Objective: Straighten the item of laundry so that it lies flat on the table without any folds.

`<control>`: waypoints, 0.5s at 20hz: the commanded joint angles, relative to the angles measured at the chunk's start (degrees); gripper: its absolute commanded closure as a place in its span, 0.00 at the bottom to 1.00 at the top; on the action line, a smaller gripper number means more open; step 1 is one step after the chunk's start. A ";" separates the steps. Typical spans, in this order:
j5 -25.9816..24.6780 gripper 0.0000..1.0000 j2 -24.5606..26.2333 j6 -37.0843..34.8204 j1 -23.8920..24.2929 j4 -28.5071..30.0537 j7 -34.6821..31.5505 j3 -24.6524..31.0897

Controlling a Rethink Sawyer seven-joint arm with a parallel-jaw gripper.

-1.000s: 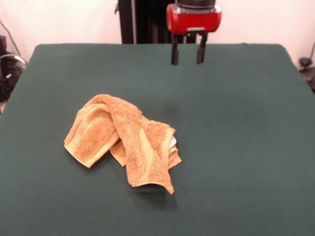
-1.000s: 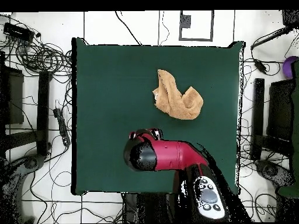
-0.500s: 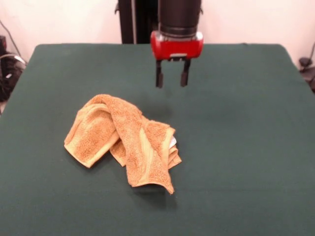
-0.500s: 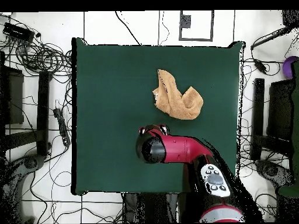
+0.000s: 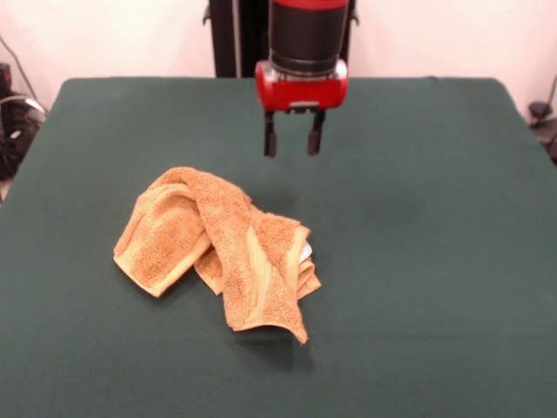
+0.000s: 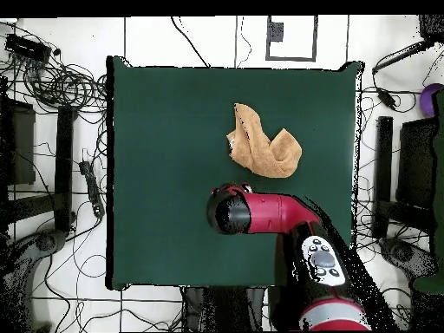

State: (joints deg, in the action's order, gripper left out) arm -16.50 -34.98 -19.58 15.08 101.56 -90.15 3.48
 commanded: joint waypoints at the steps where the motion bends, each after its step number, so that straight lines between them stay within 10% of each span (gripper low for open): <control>1: 0.81 0.00 -9.06 -20.86 -2.58 -7.13 2.95 2.93; 10: -0.22 0.00 -11.05 -25.19 -0.85 -10.44 3.18 6.61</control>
State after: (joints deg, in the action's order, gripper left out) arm -16.59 -45.41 -41.68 14.87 94.95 -90.15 3.47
